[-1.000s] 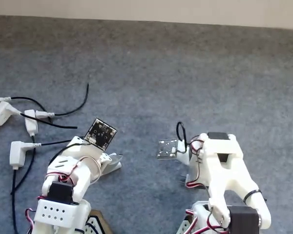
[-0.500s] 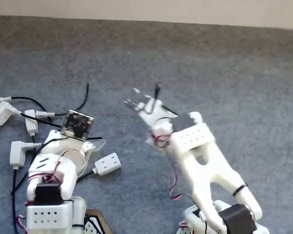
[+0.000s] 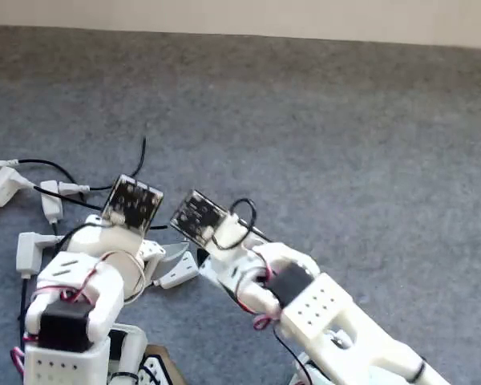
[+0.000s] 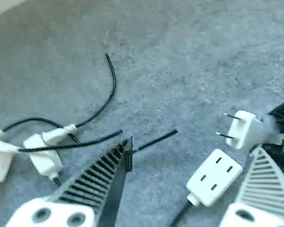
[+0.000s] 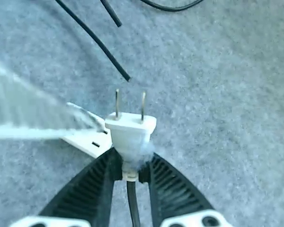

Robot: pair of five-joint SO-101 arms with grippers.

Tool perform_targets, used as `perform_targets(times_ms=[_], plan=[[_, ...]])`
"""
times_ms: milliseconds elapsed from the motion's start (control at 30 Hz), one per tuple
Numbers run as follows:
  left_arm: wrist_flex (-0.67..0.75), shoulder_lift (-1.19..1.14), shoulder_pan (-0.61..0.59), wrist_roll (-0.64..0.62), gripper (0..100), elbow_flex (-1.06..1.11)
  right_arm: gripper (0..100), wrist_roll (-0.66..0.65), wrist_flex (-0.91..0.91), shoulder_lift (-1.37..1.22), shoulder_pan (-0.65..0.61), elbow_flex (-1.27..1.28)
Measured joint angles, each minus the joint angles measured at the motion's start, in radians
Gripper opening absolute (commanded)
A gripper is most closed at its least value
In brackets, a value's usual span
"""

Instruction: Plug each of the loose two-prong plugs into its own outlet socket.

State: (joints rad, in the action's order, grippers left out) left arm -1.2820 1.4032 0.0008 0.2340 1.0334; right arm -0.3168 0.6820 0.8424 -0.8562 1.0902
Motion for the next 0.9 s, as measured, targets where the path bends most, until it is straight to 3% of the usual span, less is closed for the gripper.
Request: perform_targets(times_ms=[333,567,767,900], plan=[[0.084,-0.086,0.075,-0.049,36,-0.012,0.5,0.041,0.089,0.258,0.000,0.098],[0.114,-0.084,0.121,-0.077,36,-0.009,0.5,0.044,0.118,0.296,0.002,0.100],[0.279,-0.091,0.115,-0.077,36,0.150,0.5,0.058,0.184,0.298,-0.028,0.100],[0.318,-0.091,0.114,-0.068,36,0.244,0.5,0.060,0.233,0.298,-0.020,0.058]])
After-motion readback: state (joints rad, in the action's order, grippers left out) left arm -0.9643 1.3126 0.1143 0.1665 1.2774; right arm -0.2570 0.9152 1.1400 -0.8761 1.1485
